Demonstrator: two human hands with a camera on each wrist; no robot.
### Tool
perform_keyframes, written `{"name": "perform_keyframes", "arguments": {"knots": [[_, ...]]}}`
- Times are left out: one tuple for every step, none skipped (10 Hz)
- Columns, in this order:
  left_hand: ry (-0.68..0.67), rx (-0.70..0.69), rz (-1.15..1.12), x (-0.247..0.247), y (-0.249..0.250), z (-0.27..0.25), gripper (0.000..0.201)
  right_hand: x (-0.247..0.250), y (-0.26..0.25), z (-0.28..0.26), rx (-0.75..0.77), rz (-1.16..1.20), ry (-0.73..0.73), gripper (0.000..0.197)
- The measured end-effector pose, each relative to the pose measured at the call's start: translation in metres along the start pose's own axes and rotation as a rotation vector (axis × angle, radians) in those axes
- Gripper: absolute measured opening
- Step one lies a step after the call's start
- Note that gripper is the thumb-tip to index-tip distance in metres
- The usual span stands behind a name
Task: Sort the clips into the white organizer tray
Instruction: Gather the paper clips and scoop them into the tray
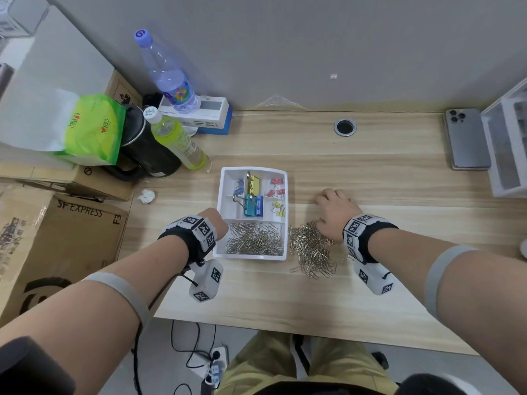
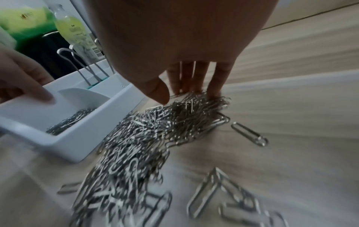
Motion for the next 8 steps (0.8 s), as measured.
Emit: {"name": "perform_keyframes", "arguments": {"knots": [[-0.014,-0.019,0.032,-0.004,-0.001,-0.001,0.037,-0.010,-0.007,-0.007,0.048,0.127,-0.063,0.043],[-0.023,-0.022,-0.004,-0.004,-0.003,0.001,0.035,-0.020,-0.014,-0.016,0.080,0.191,-0.117,0.038],[-0.030,-0.033,0.013,-0.006,-0.005,0.000,0.033,-0.012,-0.011,-0.024,0.058,0.233,-0.026,0.050],[-0.040,-0.030,0.008,-0.007,-0.007,-0.001,0.031,0.000,0.005,-0.035,-0.034,0.182,0.016,0.081],[-0.044,-0.009,-0.012,-0.011,-0.012,0.000,0.032,-0.002,0.020,-0.051,-0.119,0.059,-0.111,0.121],[-0.047,-0.027,-0.044,-0.013,-0.014,-0.001,0.029,-0.013,0.021,-0.062,-0.129,-0.006,-0.205,0.130],[-0.064,-0.019,-0.080,-0.016,-0.015,-0.003,0.028,-0.026,0.007,-0.062,-0.091,0.013,-0.176,0.122],[-0.093,-0.036,-0.100,-0.018,-0.014,-0.007,0.028,-0.035,-0.013,-0.053,-0.041,0.083,-0.093,0.118]]}}
Point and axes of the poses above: each hand's wrist, its own z-axis towards the middle knuckle, its own x-axis out of the back of the hand, y = z × x, the point moved 6 cm from there along z, towards the middle knuckle, and after that the axes turned 13 degrees about x, right-handed, at the moved point
